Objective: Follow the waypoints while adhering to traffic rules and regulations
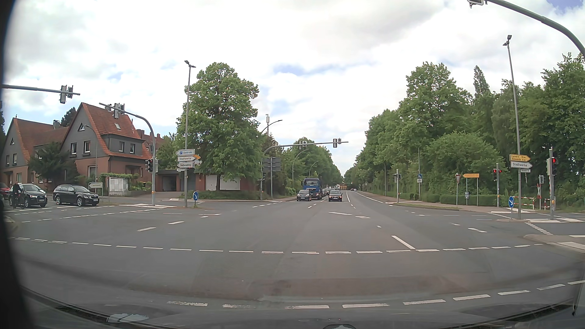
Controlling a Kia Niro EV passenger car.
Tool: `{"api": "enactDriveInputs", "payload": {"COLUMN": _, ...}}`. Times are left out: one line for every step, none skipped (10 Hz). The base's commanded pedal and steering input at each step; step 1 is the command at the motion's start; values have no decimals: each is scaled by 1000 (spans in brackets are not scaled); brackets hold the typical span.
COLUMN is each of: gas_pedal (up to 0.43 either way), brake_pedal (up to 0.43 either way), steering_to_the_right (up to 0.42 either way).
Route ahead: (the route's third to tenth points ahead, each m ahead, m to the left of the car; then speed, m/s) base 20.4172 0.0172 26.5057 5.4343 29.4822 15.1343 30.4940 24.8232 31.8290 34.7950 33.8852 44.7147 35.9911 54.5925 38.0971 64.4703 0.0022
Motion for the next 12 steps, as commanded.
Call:
{"api": "enactDriveInputs", "payload": {"gas_pedal": 0, "brake_pedal": 0, "steering_to_the_right": 8}}
{"api": "enactDriveInputs", "payload": {"gas_pedal": 0, "brake_pedal": 0, "steering_to_the_right": 8}}
{"api": "enactDriveInputs", "payload": {"gas_pedal": 0, "brake_pedal": 0, "steering_to_the_right": 8}}
{"api": "enactDriveInputs", "payload": {"gas_pedal": 0, "brake_pedal": 0, "steering_to_the_right": 8}}
{"api": "enactDriveInputs", "payload": {"gas_pedal": 0, "brake_pedal": 0, "steering_to_the_right": 8}}
{"api": "enactDriveInputs", "payload": {"gas_pedal": 0, "brake_pedal": 0, "steering_to_the_right": 8}}
{"api": "enactDriveInputs", "payload": {"gas_pedal": 0, "brake_pedal": 0, "steering_to_the_right": 8}}
{"api": "enactDriveInputs", "payload": {"gas_pedal": 0, "brake_pedal": 0, "steering_to_the_right": 8}}
{"api": "enactDriveInputs", "payload": {"gas_pedal": 0, "brake_pedal": 0, "steering_to_the_right": 8}}
{"api": "enactDriveInputs", "payload": {"gas_pedal": 0, "brake_pedal": 0, "steering_to_the_right": 8}}
{"api": "enactDriveInputs", "payload": {"gas_pedal": 0, "brake_pedal": 0, "steering_to_the_right": 8}}
{"api": "enactDriveInputs", "payload": {"gas_pedal": 0, "brake_pedal": 0, "steering_to_the_right": 8}}
